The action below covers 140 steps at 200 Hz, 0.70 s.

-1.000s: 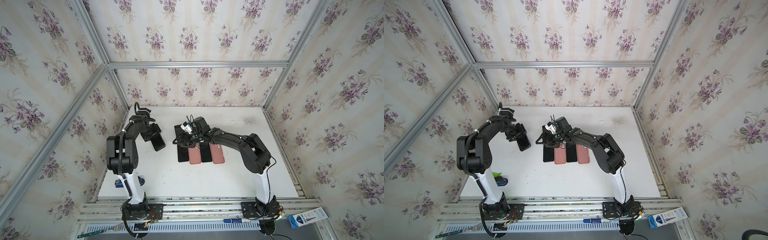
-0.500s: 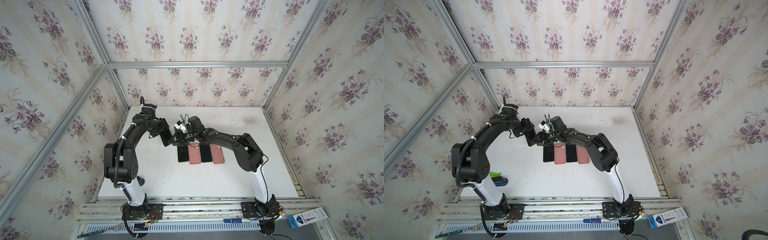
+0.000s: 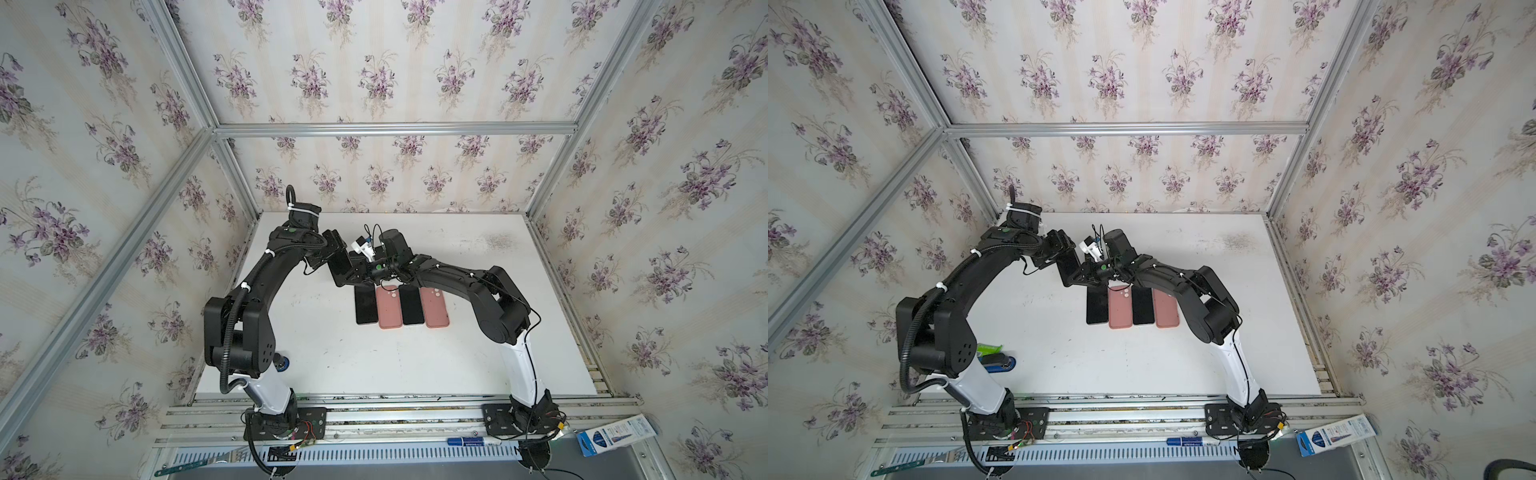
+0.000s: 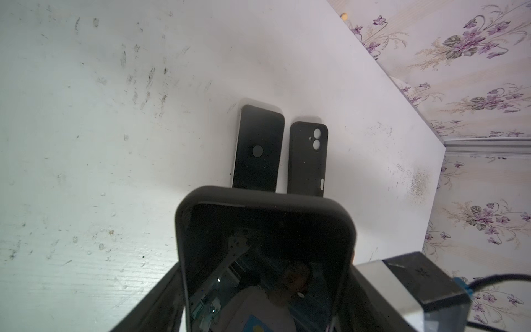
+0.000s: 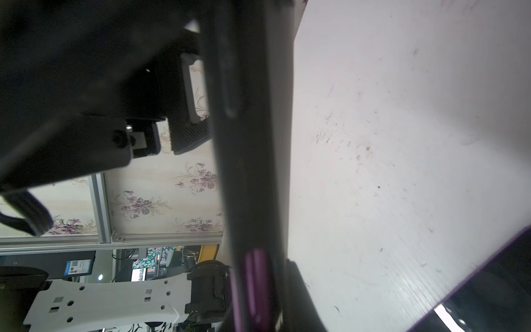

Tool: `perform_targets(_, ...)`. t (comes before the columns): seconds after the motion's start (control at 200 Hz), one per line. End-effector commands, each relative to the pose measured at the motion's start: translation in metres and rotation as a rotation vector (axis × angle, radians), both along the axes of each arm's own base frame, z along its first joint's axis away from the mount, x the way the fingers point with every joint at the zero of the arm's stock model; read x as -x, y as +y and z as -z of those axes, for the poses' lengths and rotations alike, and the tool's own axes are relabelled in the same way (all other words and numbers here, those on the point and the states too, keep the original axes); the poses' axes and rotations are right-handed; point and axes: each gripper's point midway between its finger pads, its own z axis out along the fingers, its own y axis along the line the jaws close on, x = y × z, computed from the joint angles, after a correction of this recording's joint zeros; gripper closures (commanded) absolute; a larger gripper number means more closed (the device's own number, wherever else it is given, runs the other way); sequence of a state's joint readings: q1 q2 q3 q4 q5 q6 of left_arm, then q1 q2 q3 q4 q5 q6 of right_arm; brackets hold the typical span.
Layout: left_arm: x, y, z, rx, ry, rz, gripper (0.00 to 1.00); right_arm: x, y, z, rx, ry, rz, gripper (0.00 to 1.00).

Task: Take the phone out of the phone case
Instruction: Pass the phone.

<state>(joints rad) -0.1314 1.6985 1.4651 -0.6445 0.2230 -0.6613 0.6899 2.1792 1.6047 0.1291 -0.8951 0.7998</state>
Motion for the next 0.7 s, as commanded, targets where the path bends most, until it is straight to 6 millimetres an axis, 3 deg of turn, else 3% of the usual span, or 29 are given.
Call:
perform_targets(0.0,0.0,-0.016,-0.021,0.064,-0.056,0.037,0.41,-0.011,-0.006,-0.035,-0.08,-0.048,0.024,0.9)
perform_targets(0.13,0.001,-0.032,-0.047,0.119,-0.124,0.059,0.35,-0.01,-0.018,-0.06,-0.111,-0.091,0.024,1.0)
perform_targets(0.225,-0.003,-0.047,-0.078,0.184,-0.204,0.092,0.22,-0.008,-0.034,-0.077,-0.134,-0.118,0.036,1.0)
perform_targets(0.33,-0.01,-0.061,-0.118,0.253,-0.293,0.125,0.01,-0.009,-0.056,-0.095,-0.151,-0.128,0.046,1.0)
perform_targets(0.43,-0.016,-0.067,-0.164,0.29,-0.395,0.153,0.0,-0.007,-0.077,-0.113,-0.171,-0.146,0.049,1.0)
perform_targets(0.455,-0.018,-0.068,-0.177,0.297,-0.425,0.161,0.0,-0.02,-0.096,-0.118,-0.173,-0.157,0.087,1.0)
perform_targets(0.55,-0.021,-0.075,-0.222,0.32,-0.528,0.214,0.0,-0.021,-0.121,-0.135,-0.167,-0.197,0.098,1.0)
perform_targets(0.695,-0.02,-0.093,-0.266,0.339,-0.66,0.387,0.0,-0.022,-0.157,-0.166,-0.191,-0.257,0.124,1.0)
